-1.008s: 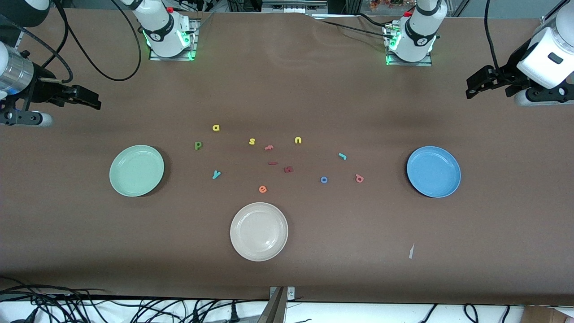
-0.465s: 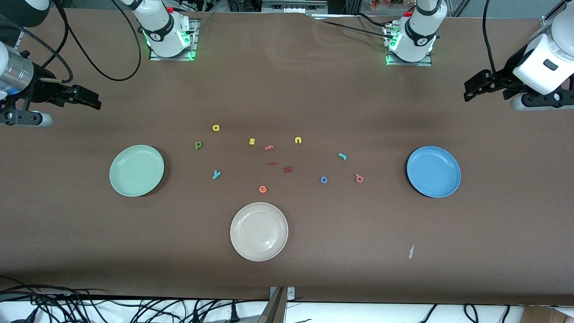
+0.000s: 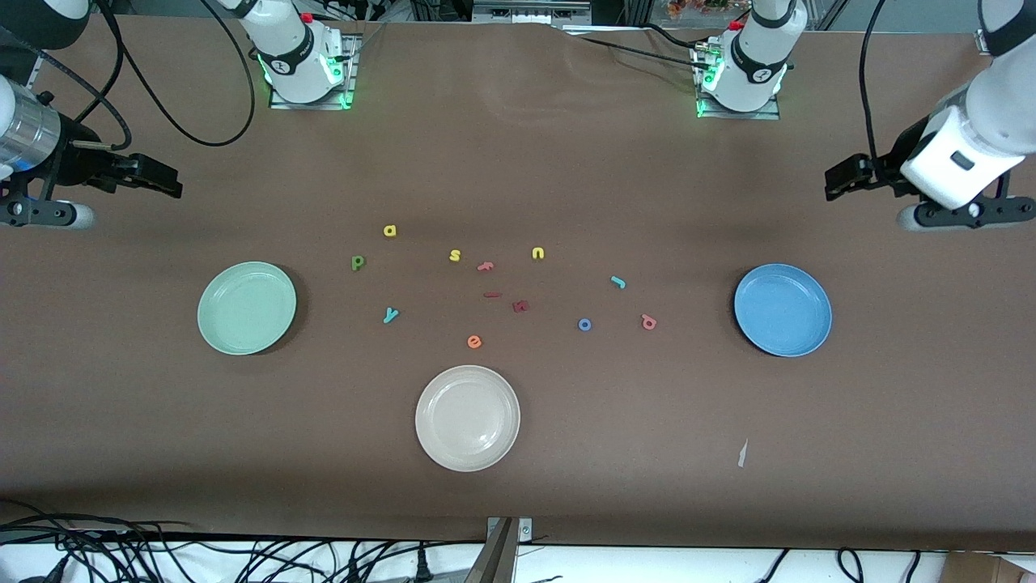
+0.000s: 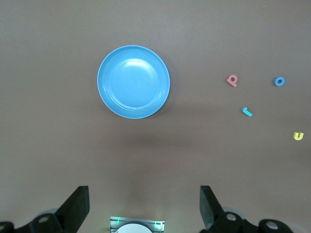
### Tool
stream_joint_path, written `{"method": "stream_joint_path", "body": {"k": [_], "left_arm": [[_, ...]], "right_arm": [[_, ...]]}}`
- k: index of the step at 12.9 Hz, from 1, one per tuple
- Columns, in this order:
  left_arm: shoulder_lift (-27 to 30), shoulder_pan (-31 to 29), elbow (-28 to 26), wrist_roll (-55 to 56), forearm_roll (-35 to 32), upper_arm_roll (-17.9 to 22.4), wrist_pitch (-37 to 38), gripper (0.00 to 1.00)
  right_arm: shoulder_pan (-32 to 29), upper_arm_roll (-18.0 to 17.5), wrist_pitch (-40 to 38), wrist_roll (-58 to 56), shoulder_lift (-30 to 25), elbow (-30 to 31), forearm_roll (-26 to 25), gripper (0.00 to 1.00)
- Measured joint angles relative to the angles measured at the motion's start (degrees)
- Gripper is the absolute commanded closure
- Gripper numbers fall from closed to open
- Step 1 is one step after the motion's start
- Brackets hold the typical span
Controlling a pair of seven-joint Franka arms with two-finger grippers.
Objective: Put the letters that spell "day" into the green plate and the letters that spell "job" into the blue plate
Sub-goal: 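Move the left gripper toward the pink p while the right gripper reaches letters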
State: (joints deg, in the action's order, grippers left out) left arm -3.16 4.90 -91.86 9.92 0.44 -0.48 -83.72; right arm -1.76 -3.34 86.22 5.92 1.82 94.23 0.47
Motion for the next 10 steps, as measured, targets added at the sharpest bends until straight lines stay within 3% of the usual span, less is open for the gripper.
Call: {"method": "stream_joint_path", "body": {"k": [5,10], "left_arm": [[-1.40,0.16,-3.83,-0.06,0.11,-0.50,-2.93,0.00],[-5.52,3.38,-14.39,0.07,0.21,-2.26,-25.26,0.00]], "right_arm": [[-0.15,0.14,-0.69,-1.97,0.88,0.07,0.13,0.00],[0.71,-0.88,-1.05,-4.69,4.78,0.16,0.33,0.00]]}}
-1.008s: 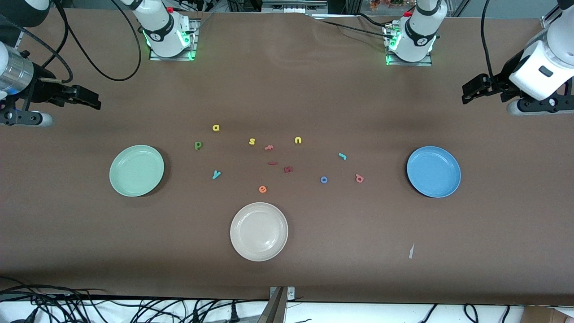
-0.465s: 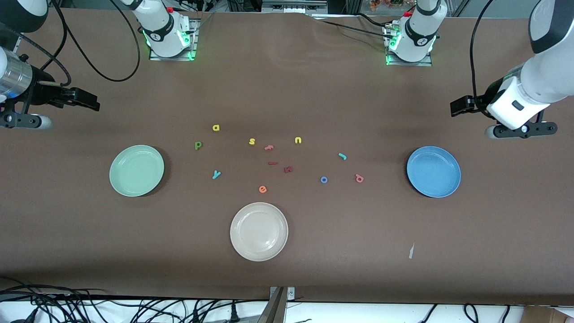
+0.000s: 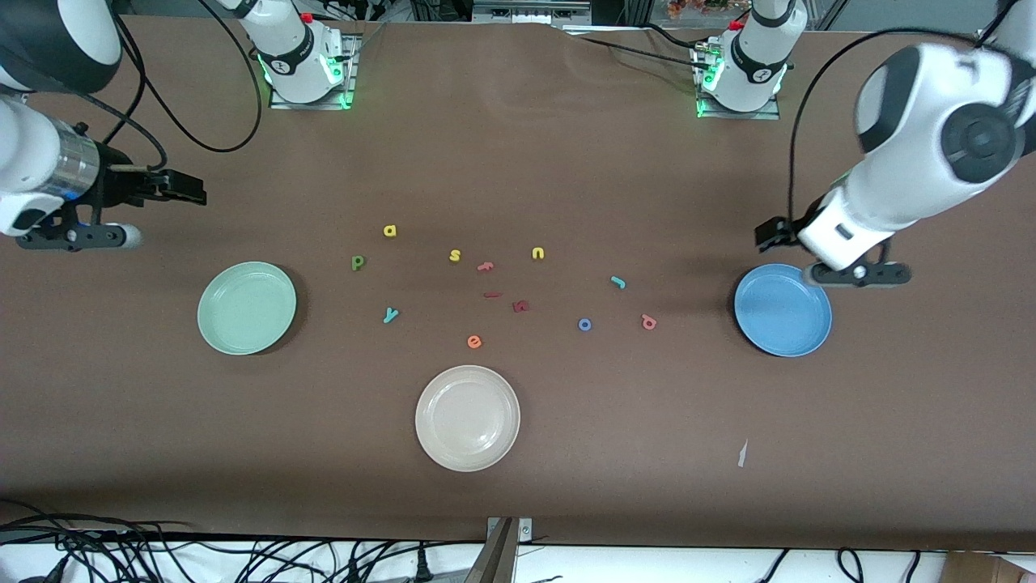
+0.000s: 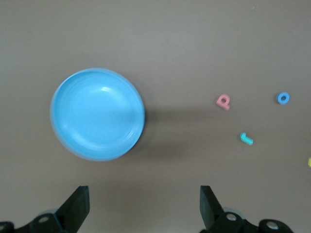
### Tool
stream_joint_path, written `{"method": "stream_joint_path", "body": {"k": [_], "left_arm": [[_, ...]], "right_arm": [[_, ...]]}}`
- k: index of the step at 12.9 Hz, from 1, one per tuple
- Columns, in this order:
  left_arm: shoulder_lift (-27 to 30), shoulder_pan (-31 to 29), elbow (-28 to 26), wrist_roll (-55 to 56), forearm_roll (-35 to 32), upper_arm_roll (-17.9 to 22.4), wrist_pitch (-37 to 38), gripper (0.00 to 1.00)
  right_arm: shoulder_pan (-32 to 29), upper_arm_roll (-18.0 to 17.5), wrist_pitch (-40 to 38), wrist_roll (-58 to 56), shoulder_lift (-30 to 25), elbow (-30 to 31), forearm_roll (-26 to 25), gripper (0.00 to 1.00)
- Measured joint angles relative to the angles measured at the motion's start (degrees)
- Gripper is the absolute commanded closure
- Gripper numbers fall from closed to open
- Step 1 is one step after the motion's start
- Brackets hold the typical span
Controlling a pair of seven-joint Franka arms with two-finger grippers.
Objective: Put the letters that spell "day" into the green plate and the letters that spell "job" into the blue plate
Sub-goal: 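Move the left gripper toward the pink p while the right gripper reaches letters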
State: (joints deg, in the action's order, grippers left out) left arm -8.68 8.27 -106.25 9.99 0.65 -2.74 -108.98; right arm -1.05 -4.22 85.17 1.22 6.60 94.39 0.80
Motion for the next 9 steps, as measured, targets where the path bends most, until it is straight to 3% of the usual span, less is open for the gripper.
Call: {"method": "stream_joint_path", "body": {"k": [5,9], "left_arm": [[-9.31,3.92,-0.59,0.18,3.25,-0.27,-16.07,0.00],[-17.18,8.13,-0.55,0.46,3.85,-0.32,-26.07,0.00]], "right_arm": [[2.86,-0.27,0.38,-0.12,2.49,0.21,0.53,0.00],[6.78,-3.33,8.48,6.26,2.86,6.52,0.58,0.00]]}}
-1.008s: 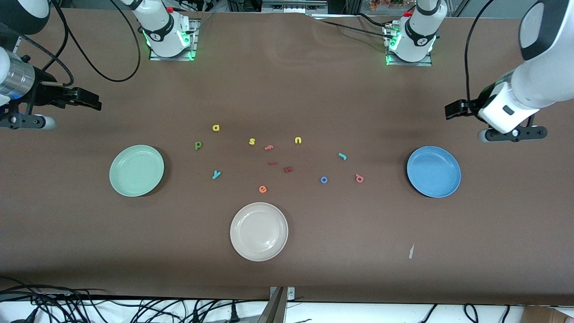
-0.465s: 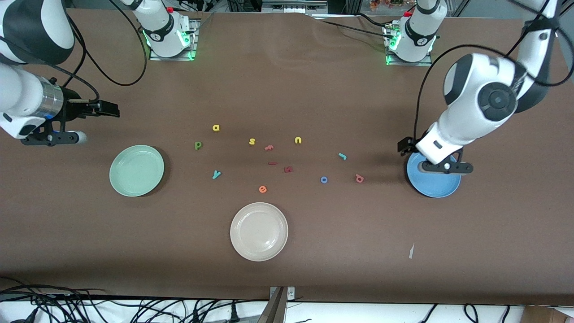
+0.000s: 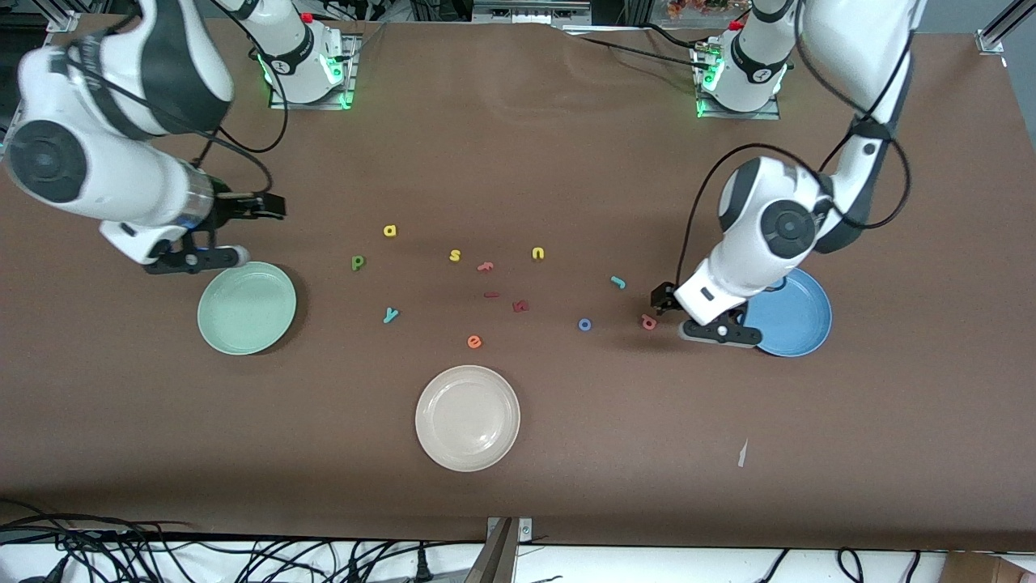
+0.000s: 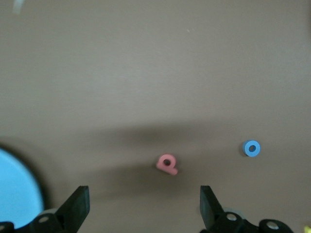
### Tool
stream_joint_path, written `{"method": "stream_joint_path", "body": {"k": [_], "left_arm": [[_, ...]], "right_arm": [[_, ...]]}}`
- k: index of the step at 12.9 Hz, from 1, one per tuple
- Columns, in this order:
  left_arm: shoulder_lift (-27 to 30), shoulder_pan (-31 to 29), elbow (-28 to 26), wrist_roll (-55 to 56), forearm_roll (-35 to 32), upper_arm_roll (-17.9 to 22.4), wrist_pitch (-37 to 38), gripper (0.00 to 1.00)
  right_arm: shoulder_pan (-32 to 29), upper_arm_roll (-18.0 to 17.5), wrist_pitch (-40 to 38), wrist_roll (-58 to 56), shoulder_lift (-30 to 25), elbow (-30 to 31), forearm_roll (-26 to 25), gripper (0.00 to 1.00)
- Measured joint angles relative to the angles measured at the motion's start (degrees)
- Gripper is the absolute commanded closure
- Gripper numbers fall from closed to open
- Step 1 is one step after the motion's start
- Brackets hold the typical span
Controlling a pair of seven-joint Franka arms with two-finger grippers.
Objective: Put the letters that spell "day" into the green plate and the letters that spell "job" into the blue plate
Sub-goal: 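Move the left gripper toward the pink p while the right gripper reaches letters, then grasp the pink p with the left gripper while the right gripper lowers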
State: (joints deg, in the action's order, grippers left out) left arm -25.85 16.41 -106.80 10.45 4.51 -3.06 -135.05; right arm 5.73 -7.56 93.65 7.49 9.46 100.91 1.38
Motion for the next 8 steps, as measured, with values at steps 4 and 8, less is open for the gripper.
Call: {"method": "stream_joint_path", "body": {"k": [4,8], "left_arm": [[-5.27,1.44,0.19,0.07,0.00,0.18,-5.35,0.00],[-9.31,3.90,0.25,0.07,0.00,1.20,-7.11,0.00]], "right_arm": [[0.31,-8.19,15.90,11.26,-0.07,10.89,0.01,0.00],[0.47,-12.53,35.17,16.78,-0.27,24.92,-0.02,0.00]]}}
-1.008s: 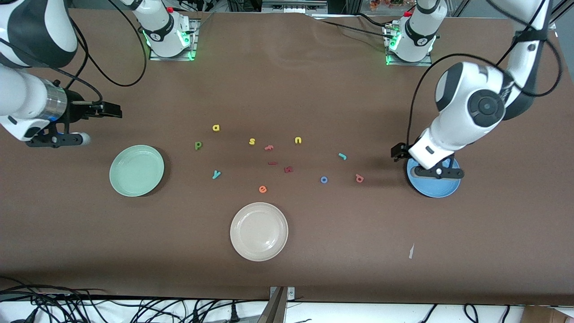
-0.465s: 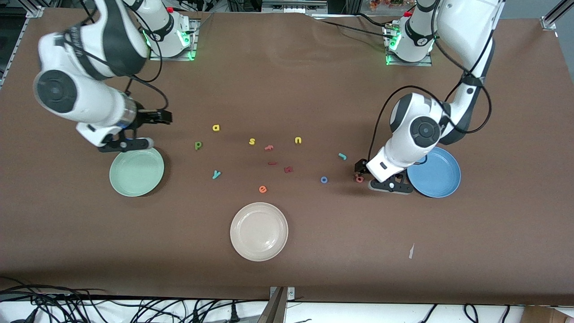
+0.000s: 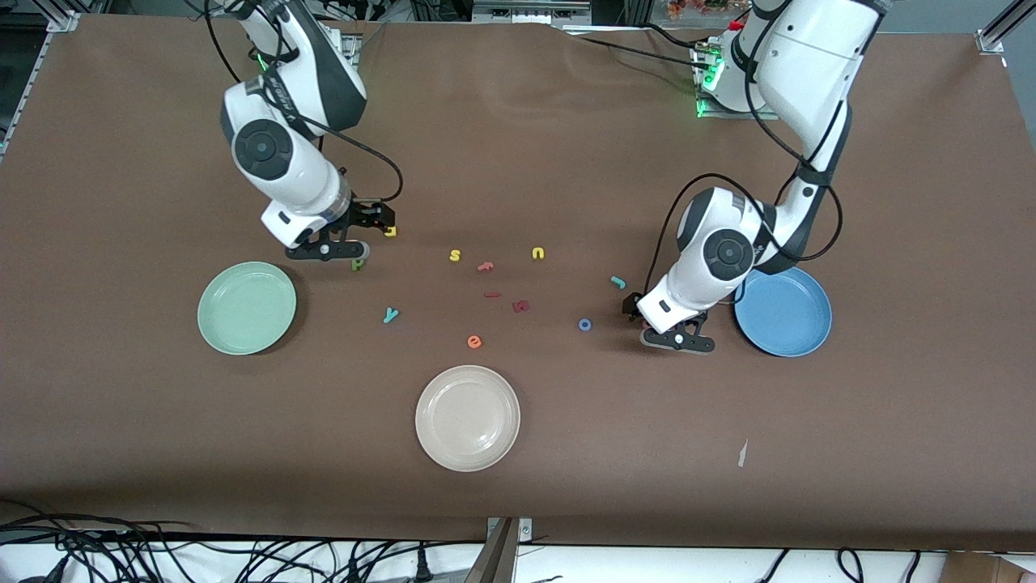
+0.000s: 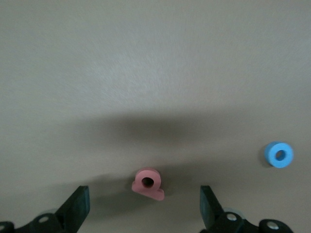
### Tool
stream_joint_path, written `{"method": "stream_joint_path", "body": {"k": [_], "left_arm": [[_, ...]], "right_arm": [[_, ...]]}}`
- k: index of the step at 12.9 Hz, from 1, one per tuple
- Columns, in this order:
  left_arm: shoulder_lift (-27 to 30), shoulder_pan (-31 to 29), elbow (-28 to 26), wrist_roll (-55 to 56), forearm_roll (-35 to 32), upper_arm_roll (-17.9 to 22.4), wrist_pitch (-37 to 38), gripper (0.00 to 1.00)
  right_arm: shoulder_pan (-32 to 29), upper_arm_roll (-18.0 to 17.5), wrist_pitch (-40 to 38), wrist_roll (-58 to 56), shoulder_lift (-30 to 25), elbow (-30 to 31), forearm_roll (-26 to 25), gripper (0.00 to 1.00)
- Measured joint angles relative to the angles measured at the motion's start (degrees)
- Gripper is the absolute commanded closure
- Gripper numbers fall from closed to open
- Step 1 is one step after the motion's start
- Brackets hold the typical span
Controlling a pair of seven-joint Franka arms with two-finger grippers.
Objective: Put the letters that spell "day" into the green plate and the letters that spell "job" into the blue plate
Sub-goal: 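Grasp the pink p with the left gripper while the right gripper lowers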
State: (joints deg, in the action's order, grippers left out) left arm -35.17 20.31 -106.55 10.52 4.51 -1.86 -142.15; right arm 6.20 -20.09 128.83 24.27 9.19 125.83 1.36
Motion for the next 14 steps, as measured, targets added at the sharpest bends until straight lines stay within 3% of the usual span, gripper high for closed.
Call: {"method": "stream_joint_path", "body": {"k": [3,6,8,10,12,14], "left_arm": [[-1.42,0.83,0.06,0.00,0.00,0.55,-0.30,0.03],[-2.14,1.33,0.07,0.00,0.00,0.70,-0.33,0.35],[-2.12,1.44,0.29,0.00,-0.01,1.20,-0.33,0.41],[-2.08,1.49,0.49,-0.04,-0.01,1.35,-0.33,0.54],[-2.01,1.57,0.55,-0.04,0.00,1.30,-0.33,0.75],[-1.78,1.67,0.68,-0.09,-0.01,1.53,-0.28,0.83]], "right_arm": [[0.02,-1.27,9.29,2.58,-0.01,6.69,-0.15,0.00],[0.01,-1.35,17.20,2.69,0.66,11.44,-0.15,0.00],[0.01,-1.34,19.34,2.70,2.24,12.74,-0.30,0.00],[0.01,-1.34,19.54,2.70,4.08,12.82,-1.06,0.01],[-0.02,-1.29,19.89,2.71,5.85,12.82,-1.87,0.01],[-0.04,-1.17,20.32,2.71,7.04,12.80,-2.14,0.09]]}}
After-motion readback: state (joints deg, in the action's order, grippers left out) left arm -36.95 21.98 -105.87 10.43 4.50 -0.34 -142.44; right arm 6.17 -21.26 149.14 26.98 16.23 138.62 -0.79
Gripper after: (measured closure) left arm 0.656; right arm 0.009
